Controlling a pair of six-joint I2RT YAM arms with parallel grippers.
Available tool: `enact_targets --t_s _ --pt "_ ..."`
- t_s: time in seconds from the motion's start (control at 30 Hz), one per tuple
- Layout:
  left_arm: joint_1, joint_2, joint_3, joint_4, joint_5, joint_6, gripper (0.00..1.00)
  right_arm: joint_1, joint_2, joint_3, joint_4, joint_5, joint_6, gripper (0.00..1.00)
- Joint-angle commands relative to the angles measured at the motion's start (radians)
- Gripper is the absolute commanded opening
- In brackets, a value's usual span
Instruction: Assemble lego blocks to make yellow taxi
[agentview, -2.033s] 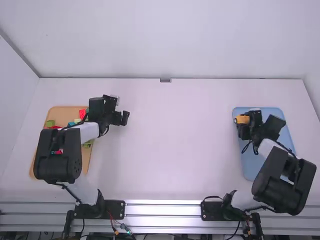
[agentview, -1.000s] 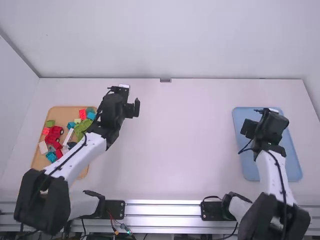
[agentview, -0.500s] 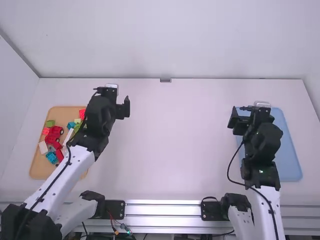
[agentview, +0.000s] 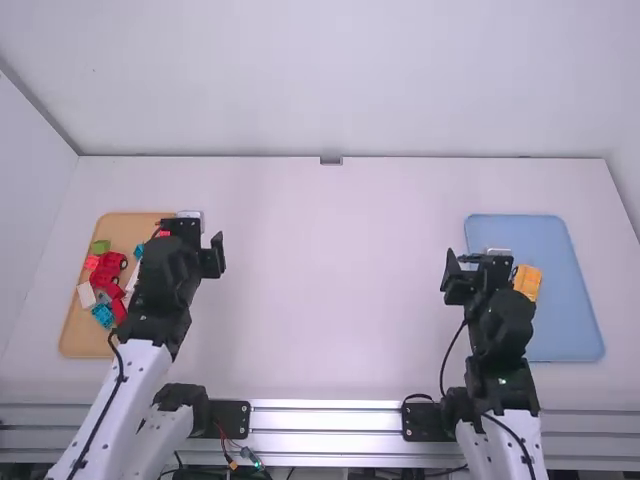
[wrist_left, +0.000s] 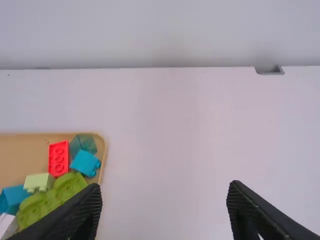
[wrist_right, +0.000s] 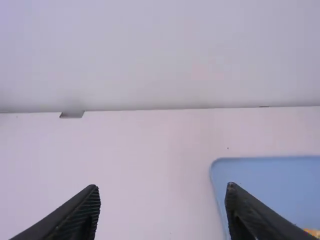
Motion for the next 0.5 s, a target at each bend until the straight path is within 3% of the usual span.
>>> enact_targets --t_s 0.0,0.37,0.47 --pt "0.001 -0.063 -0.056 -0.003 0.032 0.004 0.61 0.000 -0.057 -0.062 0.003 0.001 0.007 0.59" --pt "0.001 -0.317 -0.309 -0.003 0.032 0.004 0.36 0.000 -0.300 -0.305 0.003 0.001 0.007 0.35" --pt "0.001 -0.377 -0.369 -0.003 0.032 0.004 0.30 0.000 -0.352 -0.326 0.003 0.001 0.007 0.29"
